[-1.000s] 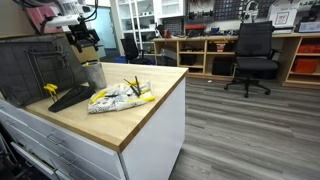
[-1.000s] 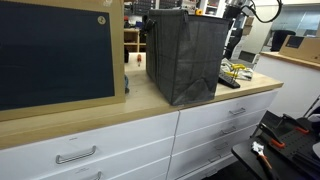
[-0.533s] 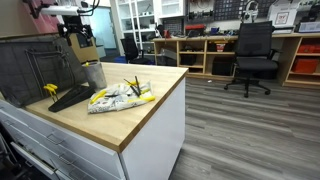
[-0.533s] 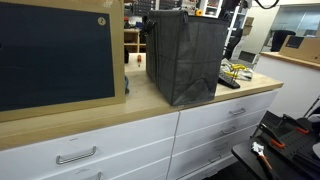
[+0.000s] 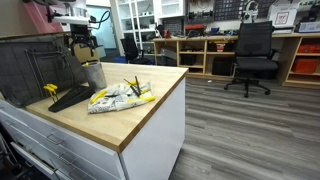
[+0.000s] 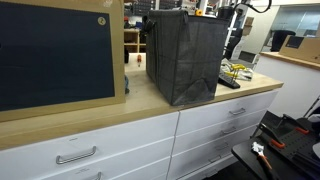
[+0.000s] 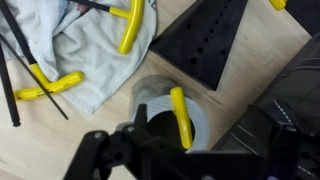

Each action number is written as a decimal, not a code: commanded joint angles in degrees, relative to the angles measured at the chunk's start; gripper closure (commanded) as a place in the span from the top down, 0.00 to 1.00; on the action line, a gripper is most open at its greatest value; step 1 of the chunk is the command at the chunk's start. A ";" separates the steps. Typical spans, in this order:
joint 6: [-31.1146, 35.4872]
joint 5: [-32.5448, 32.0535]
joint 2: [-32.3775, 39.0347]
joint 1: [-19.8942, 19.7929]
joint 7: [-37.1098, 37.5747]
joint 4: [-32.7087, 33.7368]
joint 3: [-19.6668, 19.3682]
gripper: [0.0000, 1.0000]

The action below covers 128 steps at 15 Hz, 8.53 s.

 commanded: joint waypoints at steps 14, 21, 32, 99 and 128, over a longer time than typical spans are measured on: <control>-1.96 -8.04 4.27 2.74 -3.49 4.64 1.07 1.00; -1.81 -8.19 4.55 3.22 -3.32 4.25 1.78 1.00; -1.06 -8.21 4.53 3.96 -4.20 3.96 2.12 1.00; -12.44 -3.43 -8.87 3.62 -26.30 -3.98 3.28 0.04; 3.91 -0.63 -18.13 1.60 -29.28 -18.28 -4.02 0.16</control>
